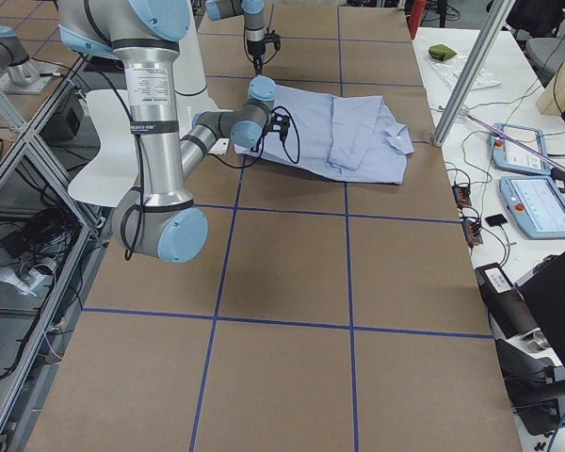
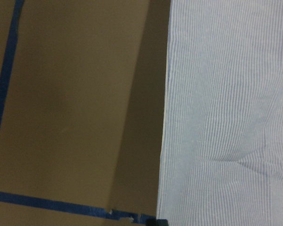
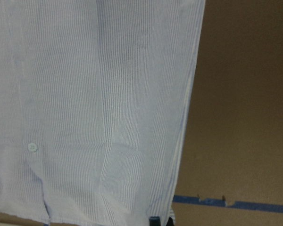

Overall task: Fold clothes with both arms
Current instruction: 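Grasp the hem corners with both grippers and begin lifting them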

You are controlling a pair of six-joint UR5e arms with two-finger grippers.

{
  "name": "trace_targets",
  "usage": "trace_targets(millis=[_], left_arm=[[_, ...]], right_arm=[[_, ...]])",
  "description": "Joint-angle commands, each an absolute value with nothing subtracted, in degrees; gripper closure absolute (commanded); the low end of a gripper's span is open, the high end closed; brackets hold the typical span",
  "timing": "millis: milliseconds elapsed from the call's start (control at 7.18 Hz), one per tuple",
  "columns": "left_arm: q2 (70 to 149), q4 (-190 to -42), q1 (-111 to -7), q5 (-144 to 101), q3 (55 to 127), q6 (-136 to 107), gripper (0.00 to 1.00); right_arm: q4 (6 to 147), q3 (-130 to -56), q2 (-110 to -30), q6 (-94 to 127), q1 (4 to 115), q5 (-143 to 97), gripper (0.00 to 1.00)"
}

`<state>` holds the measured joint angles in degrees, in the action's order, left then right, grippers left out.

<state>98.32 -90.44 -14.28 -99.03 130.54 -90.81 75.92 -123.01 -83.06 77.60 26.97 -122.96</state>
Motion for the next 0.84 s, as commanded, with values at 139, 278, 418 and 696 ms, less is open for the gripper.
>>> trace_targets(millis=[139, 278, 418, 696], left_arm=[[100.01, -79.66, -13.37, -103.71, 139.64, -90.7, 1.0], [100.63, -78.67, -12.05, -104.58, 140.18, -90.7, 1.0], [101.24, -78.58, -11.61, -104.59, 140.1, -90.7, 1.0], [102.65, -78.57, -11.78, -104.59, 138.09, -87.92, 1.0]], right_arm=[[75.59, -126.91, -83.67, 77.61, 29.26, -135.4, 1.0], [75.59, -127.26, -83.67, 77.52, 29.62, -137.88, 1.0], [75.5, -127.27, -83.67, 77.52, 29.88, -138.34, 1.0], [75.59, -125.69, -83.58, 77.08, 32.24, -138.25, 1.0]])
